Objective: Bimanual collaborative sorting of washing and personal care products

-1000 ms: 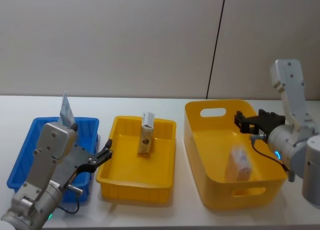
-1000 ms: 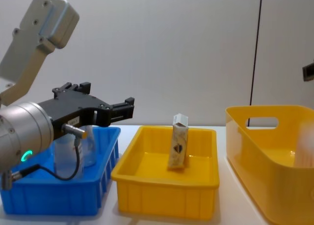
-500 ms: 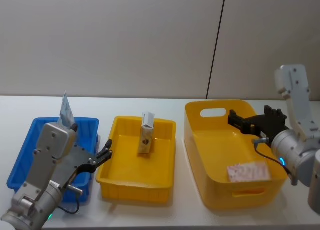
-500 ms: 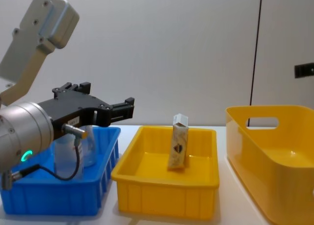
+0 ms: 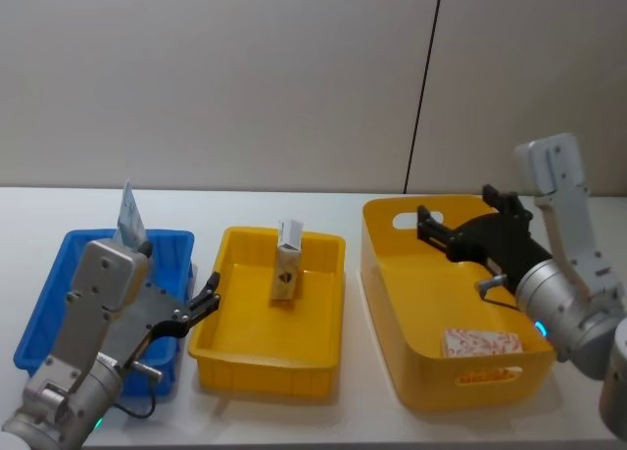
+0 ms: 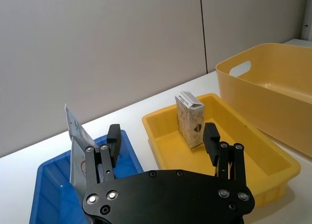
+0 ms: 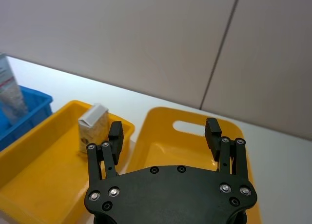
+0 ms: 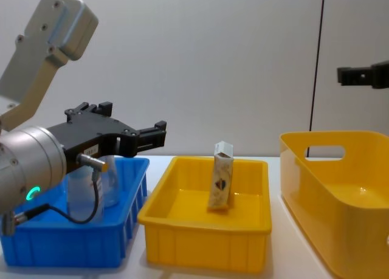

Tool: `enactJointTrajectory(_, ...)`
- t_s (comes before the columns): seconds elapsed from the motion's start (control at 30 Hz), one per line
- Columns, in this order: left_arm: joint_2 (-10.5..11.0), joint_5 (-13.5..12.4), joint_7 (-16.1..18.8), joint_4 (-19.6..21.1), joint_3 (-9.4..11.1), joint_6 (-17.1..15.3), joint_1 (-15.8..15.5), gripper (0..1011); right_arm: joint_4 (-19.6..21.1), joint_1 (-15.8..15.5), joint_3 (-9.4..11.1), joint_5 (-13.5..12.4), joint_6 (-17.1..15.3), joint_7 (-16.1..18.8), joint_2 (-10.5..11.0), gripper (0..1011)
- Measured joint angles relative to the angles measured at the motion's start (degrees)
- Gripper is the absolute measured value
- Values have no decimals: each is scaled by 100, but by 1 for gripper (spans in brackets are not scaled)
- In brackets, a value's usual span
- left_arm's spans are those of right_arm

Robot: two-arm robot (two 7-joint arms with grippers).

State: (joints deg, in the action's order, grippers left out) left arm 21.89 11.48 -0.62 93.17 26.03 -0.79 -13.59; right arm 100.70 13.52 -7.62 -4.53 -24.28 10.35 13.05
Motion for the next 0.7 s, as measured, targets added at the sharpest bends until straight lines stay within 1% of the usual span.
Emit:
enactJointTrajectory(0.07, 0, 1, 0, 0, 0, 0, 0, 1001, -28, -9, -49, 16, 150, 74, 42, 1002)
enactJointTrajectory(0.1, 0, 1, 0, 0, 0, 0, 0, 1002, -61, -15, -96, 31, 301, 148, 83, 1002)
enactJointTrajectory(0.13, 0, 1, 0, 0, 0, 0, 0, 1001, -86, -19, -130, 36, 378, 182, 111, 1002)
enactJointTrajectory(0.17, 0, 1, 0, 0, 0, 0, 0, 1001, -127, -28, -176, 54, 548, 265, 154, 1002)
enactJointTrajectory(0.2, 0, 1, 0, 0, 0, 0, 0, 1001, -146, -32, -199, 59, 598, 288, 174, 1002)
enactJointTrajectory(0.27, 0, 1, 0, 0, 0, 0, 0, 1001, -200, -43, -269, 75, 827, 400, 231, 1002)
enactJointTrajectory(0.33, 0, 1, 0, 0, 0, 0, 0, 1001, -238, -59, -316, 81, 941, 449, 269, 1002)
enactJointTrajectory(0.37, 0, 0, 0, 0, 0, 0, 0, 1002, -267, -75, -352, 88, 1053, 492, 298, 1002)
enactJointTrajectory(0.47, 0, 0, 0, 0, 0, 0, 0, 1001, -319, -125, -403, 97, 1260, 554, 347, 1002)
enactJointTrajectory(0.7, 0, 0, 0, 0, 0, 0, 0, 1001, -375, -274, -451, 74, 1547, 603, 416, 1002)
